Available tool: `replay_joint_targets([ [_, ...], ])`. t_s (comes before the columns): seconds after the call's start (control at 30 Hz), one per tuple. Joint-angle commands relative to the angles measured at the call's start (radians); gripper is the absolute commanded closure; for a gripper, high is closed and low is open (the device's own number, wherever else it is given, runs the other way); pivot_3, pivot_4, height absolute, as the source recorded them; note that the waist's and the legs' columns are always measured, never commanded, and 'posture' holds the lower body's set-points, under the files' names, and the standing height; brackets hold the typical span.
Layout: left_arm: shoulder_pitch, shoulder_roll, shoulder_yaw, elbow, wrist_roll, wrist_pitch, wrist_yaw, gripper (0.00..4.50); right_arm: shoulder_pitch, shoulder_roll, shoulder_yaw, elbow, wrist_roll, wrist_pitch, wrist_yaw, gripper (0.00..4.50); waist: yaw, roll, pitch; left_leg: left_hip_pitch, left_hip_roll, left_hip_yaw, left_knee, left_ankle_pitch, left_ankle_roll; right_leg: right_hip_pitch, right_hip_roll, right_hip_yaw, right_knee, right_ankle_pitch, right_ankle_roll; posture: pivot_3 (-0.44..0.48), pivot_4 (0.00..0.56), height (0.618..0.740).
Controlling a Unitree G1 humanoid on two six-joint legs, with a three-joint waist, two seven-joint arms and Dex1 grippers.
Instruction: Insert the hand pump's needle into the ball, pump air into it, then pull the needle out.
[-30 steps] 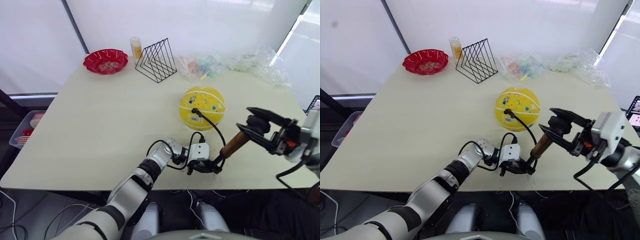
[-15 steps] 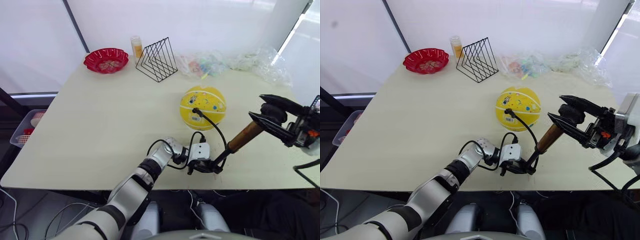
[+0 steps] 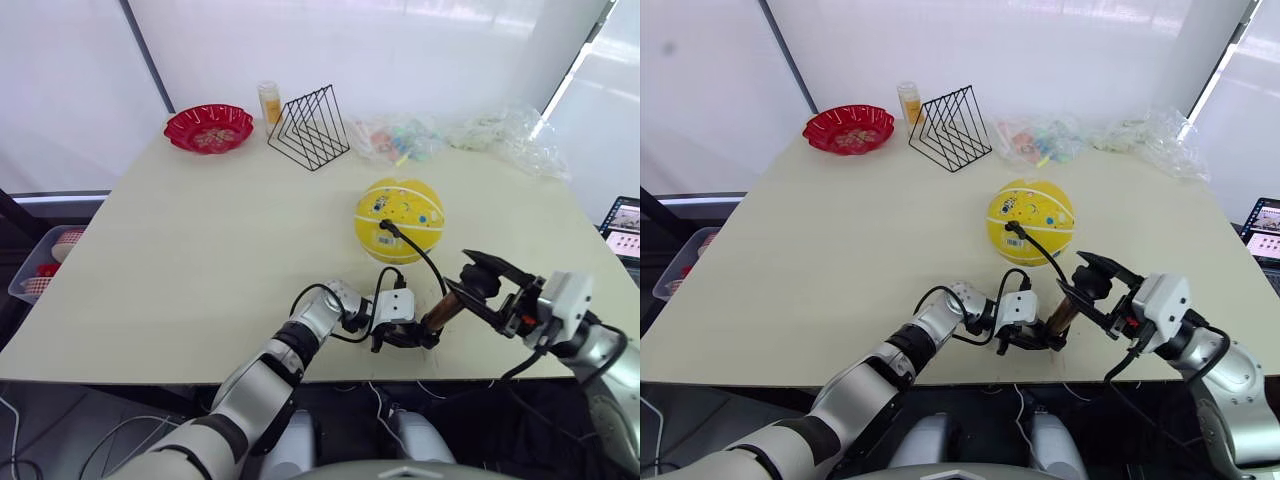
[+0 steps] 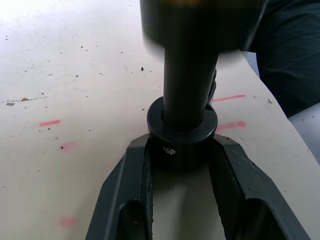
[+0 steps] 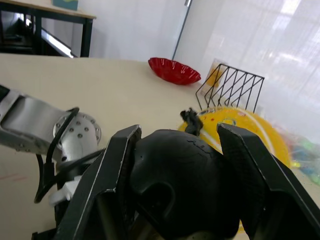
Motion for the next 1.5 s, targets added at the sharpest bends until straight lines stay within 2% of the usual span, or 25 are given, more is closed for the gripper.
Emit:
replay_joint_targets([
  [0.03, 0.047, 0.037, -0.048, 0.094, 0.072, 0.077, -0.004, 3.4, 0.049, 0.01, 0.114, 0.14, -0.108, -0.01, 0.027, 2.56, 0.001, 0.0, -0.001, 0.0, 0.0, 0.0, -0.001, 0.0, 0.001, 0.0, 0.0, 0.0, 0.0, 0.0, -0.001, 0.0, 0.15, 0.74],
  [0.17, 0.05, 0.037, -0.048, 0.092, 0.072, 0.077, -0.006, 3.4, 0.05, 0.014, 0.126, 0.166, -0.118, -0.04, 0.027, 2.56, 0.002, -0.001, -0.003, 0.001, 0.0, 0.0, -0.003, 0.001, 0.002, 0.0, 0.003, -0.002, -0.001, -0.001, -0.002, 0.0, 0.15, 0.74],
  [0.33, 0.052, 0.036, -0.049, 0.092, 0.073, 0.077, -0.006, 3.4, 0.027, -0.009, 0.075, 0.086, -0.05, -0.021, 0.027, 2.56, 0.002, -0.001, -0.003, 0.001, 0.0, 0.0, -0.003, 0.001, 0.002, 0.0, 0.004, -0.001, -0.001, -0.001, -0.002, 0.0, 0.15, 0.74],
  [0.4, 0.052, 0.036, -0.049, 0.094, 0.074, 0.076, -0.006, 3.4, -0.002, -0.036, 0.032, 0.014, 0.006, 0.018, 0.017, 2.56, 0.002, -0.001, -0.002, 0.0, 0.0, 0.0, -0.003, 0.001, 0.002, 0.0, 0.002, -0.001, -0.001, -0.001, -0.002, 0.0, 0.15, 0.74],
  [0.57, 0.052, 0.034, -0.049, 0.097, 0.074, 0.075, -0.007, 3.4, -0.041, -0.103, -0.072, -0.134, 0.134, 0.131, -0.01, 2.56, 0.008, 0.011, 0.005, -0.003, -0.002, 0.0, -0.004, 0.001, 0.002, -0.002, 0.003, -0.002, -0.001, -0.001, -0.002, 0.0, 0.15, 0.74],
  [0.9, 0.053, 0.032, -0.05, 0.098, 0.073, 0.075, -0.011, 3.4, -0.042, -0.196, -0.298, -0.274, 0.327, 0.27, -0.03, 2.56, 0.012, 0.007, 0.009, -0.004, -0.003, 0.0, -0.004, 0.001, 0.002, -0.003, 0.004, -0.002, -0.002, -0.002, -0.001, 0.0, 0.15, 0.74],
  [1.17, 0.048, 0.032, -0.053, 0.104, 0.077, 0.071, -0.012, 3.4, -0.137, -0.289, -0.475, -0.305, 0.526, 0.384, -0.086, 2.56, 0.014, 0.009, 0.012, -0.004, -0.003, 0.0, -0.004, 0.001, 0.002, -0.003, 0.003, -0.002, -0.002, -0.002, 0.0, 0.0, 0.15, 0.74],
  [1.3, 0.047, 0.031, -0.053, 0.105, 0.076, 0.071, -0.012, 3.4, -0.126, -0.299, -0.466, -0.307, 0.528, 0.42, -0.079, 2.56, 0.014, 0.008, 0.013, -0.004, -0.003, 0.001, -0.004, 0.001, 0.002, -0.003, 0.003, -0.001, -0.002, -0.002, 0.0, 0.0, 0.15, 0.74],
  [1.4, 0.047, 0.028, -0.053, 0.105, 0.076, 0.072, -0.01, 3.4, -0.083, -0.284, -0.41, -0.305, 0.466, 0.423, -0.056, 2.56, 0.015, 0.008, 0.013, -0.004, -0.003, 0.001, -0.004, 0.001, 0.002, -0.003, 0.003, -0.002, -0.002, -0.002, 0.0, 0.0, 0.15, 0.74],
  [1.5, 0.047, 0.027, -0.053, 0.105, 0.076, 0.073, -0.008, 3.4, -0.015, -0.248, -0.296, -0.27, 0.345, 0.389, -0.028, 2.56, 0.014, 0.006, 0.012, -0.004, -0.003, 0.001, -0.004, 0.001, 0.002, -0.003, 0.003, -0.002, -0.003, -0.002, 0.0, 0.0, 0.15, 0.74],
])
